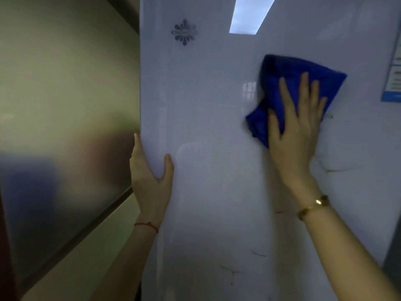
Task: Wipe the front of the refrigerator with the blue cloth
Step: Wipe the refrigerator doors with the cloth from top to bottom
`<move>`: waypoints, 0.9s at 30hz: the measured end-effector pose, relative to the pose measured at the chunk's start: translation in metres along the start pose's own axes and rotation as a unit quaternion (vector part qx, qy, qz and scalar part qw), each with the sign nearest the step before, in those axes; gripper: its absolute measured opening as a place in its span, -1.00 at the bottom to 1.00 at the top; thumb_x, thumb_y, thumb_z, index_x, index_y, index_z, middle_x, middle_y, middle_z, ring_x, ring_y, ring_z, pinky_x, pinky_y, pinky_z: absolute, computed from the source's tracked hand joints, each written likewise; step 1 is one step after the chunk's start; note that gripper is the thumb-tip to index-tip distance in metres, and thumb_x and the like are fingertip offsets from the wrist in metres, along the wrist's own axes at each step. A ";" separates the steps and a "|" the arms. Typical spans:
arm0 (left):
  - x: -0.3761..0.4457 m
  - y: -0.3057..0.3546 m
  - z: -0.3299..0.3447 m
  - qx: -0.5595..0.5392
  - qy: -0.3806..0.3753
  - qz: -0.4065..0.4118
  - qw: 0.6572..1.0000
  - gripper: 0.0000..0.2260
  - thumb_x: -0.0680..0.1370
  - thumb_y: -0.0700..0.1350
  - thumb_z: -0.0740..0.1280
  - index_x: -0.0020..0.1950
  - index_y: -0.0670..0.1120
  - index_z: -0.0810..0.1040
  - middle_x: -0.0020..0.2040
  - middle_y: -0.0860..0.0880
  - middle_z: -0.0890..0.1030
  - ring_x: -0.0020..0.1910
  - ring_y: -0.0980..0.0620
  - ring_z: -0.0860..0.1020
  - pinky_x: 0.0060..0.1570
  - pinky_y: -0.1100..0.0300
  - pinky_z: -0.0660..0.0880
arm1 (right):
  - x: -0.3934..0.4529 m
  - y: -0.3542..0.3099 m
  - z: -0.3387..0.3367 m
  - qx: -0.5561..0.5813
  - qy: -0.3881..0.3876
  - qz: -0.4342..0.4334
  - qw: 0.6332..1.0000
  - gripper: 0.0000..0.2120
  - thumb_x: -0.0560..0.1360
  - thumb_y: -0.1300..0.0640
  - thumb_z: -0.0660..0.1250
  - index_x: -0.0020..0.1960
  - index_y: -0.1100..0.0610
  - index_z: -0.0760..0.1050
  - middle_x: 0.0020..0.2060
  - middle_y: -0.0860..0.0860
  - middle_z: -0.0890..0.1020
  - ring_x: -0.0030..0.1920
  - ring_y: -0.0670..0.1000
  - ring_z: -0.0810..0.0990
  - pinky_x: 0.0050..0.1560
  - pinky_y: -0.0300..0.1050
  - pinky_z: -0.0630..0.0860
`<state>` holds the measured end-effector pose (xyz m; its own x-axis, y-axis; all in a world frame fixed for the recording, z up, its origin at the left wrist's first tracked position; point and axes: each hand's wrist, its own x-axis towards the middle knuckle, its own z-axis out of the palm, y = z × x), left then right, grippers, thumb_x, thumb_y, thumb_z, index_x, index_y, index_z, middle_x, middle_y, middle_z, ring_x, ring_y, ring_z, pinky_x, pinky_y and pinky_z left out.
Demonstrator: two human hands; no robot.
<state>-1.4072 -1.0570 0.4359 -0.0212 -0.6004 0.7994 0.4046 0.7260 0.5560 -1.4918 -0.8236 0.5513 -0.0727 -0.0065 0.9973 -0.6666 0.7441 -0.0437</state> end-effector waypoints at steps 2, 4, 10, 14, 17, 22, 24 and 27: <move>-0.001 -0.001 0.000 -0.002 -0.005 0.001 1.000 -0.32 0.56 0.01 0.34 0.59 -0.09 0.11 0.46 0.16 0.26 0.45 0.24 0.26 0.41 0.47 0.19 | -0.011 -0.016 0.009 0.005 -0.023 -0.063 0.998 -0.52 0.62 0.03 0.14 0.52 0.02 0.22 0.54 0.14 0.15 0.56 0.17 0.06 0.57 0.11 -0.10; 0.000 -0.002 0.000 -0.006 -0.010 -0.002 1.000 -0.31 0.56 0.03 0.34 0.59 -0.07 0.10 0.45 0.17 0.26 0.44 0.25 0.27 0.39 0.49 0.20 | -0.061 -0.023 0.015 -0.002 -0.089 -0.160 0.983 -0.51 0.61 0.00 0.16 0.52 0.02 0.23 0.54 0.12 0.17 0.56 0.16 0.08 0.57 0.14 -0.01; 0.000 -0.005 0.000 0.018 -0.003 0.024 1.000 -0.32 0.55 0.00 0.35 0.59 -0.08 0.11 0.45 0.16 0.26 0.42 0.29 0.26 0.40 0.48 0.18 | -0.077 0.015 -0.002 -0.025 -0.115 -0.192 0.974 -0.50 0.60 0.06 0.19 0.52 0.01 0.21 0.53 0.12 0.17 0.55 0.14 0.10 0.58 0.04 -0.05; -0.001 -0.006 0.000 0.034 -0.007 0.040 0.999 -0.34 0.56 -0.03 0.34 0.59 -0.08 0.12 0.48 0.11 0.28 0.46 0.21 0.28 0.45 0.30 0.25 | -0.015 -0.016 0.008 0.025 -0.041 -0.092 0.995 -0.53 0.62 0.06 0.19 0.52 0.04 0.23 0.54 0.13 0.17 0.56 0.13 0.04 0.58 0.09 -0.08; -0.002 -0.006 -0.005 0.025 -0.024 0.031 0.999 -0.32 0.56 -0.02 0.35 0.59 -0.06 0.11 0.51 0.08 0.27 0.49 0.13 0.29 0.49 0.11 0.29 | -0.052 -0.024 0.014 0.024 -0.079 -0.178 0.981 -0.51 0.60 0.01 0.22 0.51 0.02 0.25 0.53 0.11 0.18 0.55 0.16 0.10 0.57 0.10 -0.05; -0.013 -0.015 -0.016 0.030 -0.059 0.056 0.996 -0.33 0.58 -0.03 0.31 0.60 -0.06 0.06 0.54 0.03 0.25 0.51 0.09 0.27 0.51 0.06 0.25 | -0.169 0.007 0.004 -0.032 -0.180 -0.300 0.936 -0.41 0.53 0.00 0.25 0.53 -0.03 0.19 0.55 0.06 0.16 0.56 0.07 0.10 0.58 -0.01 -0.05; -0.021 -0.020 -0.020 0.041 -0.069 0.050 0.996 -0.34 0.59 0.00 0.29 0.60 -0.05 0.04 0.54 0.03 0.23 0.51 0.10 0.25 0.51 0.15 0.22 | -0.156 0.014 0.003 -0.034 -0.169 -0.285 0.943 -0.43 0.54 0.01 0.21 0.53 -0.03 0.17 0.55 0.04 0.14 0.55 0.09 0.09 0.57 -0.01 -0.09; -0.030 -0.024 -0.023 0.046 -0.071 0.047 0.995 -0.35 0.59 -0.04 0.28 0.59 -0.12 0.06 0.55 -0.02 0.23 0.52 0.09 0.24 0.51 0.22 0.20 | -0.113 -0.004 0.006 0.009 -0.109 -0.165 0.980 -0.49 0.59 0.08 0.20 0.52 0.03 0.21 0.53 0.09 0.14 0.55 0.14 0.07 0.58 0.06 -0.11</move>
<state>-1.3954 -1.0639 0.3939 -0.1180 -0.4801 0.8692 0.3258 0.8082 0.4906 -1.4855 -0.8305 0.4389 -0.0068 -0.3894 0.9211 -0.6939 0.6650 0.2760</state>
